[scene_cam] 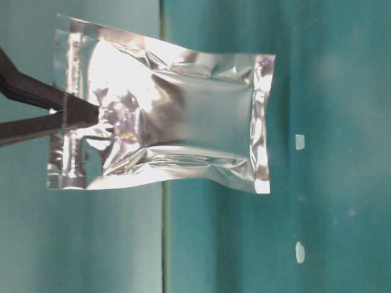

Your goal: Hand over the silver zip bag and make it stand upright.

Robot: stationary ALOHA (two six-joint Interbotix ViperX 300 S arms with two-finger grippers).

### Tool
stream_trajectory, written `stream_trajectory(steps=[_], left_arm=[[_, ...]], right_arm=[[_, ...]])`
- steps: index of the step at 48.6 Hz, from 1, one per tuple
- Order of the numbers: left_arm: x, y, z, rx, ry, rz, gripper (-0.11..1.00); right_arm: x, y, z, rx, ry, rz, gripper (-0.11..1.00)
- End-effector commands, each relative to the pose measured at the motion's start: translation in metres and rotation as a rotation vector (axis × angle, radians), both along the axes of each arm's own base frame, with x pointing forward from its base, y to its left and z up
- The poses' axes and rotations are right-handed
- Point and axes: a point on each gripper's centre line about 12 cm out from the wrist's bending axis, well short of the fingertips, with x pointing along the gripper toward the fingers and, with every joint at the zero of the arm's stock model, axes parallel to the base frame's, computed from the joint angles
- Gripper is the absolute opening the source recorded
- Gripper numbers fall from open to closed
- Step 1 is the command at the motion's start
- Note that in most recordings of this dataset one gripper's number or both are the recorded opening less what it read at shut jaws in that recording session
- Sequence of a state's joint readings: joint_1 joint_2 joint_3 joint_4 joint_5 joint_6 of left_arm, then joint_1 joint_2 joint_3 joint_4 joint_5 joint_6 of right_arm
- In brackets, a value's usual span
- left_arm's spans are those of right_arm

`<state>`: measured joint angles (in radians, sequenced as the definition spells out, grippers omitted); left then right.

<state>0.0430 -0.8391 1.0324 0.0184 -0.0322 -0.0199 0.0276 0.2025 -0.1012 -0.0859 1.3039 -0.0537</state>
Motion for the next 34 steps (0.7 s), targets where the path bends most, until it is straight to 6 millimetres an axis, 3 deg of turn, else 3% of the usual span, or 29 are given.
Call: stream_trajectory(steps=[1, 34], left_arm=[[0.001, 0.001, 0.004, -0.001, -0.012, 0.005, -0.01], [-0.009, 0.008, -0.029, -0.067, 0.051, 0.052, -0.01]], right_arm=[[0.003, 0.0, 0.009, -0.009, -0.036, 0.018, 0.04], [0.012, 0.002, -0.002, -0.011, -0.053, 0.039, 0.04]])
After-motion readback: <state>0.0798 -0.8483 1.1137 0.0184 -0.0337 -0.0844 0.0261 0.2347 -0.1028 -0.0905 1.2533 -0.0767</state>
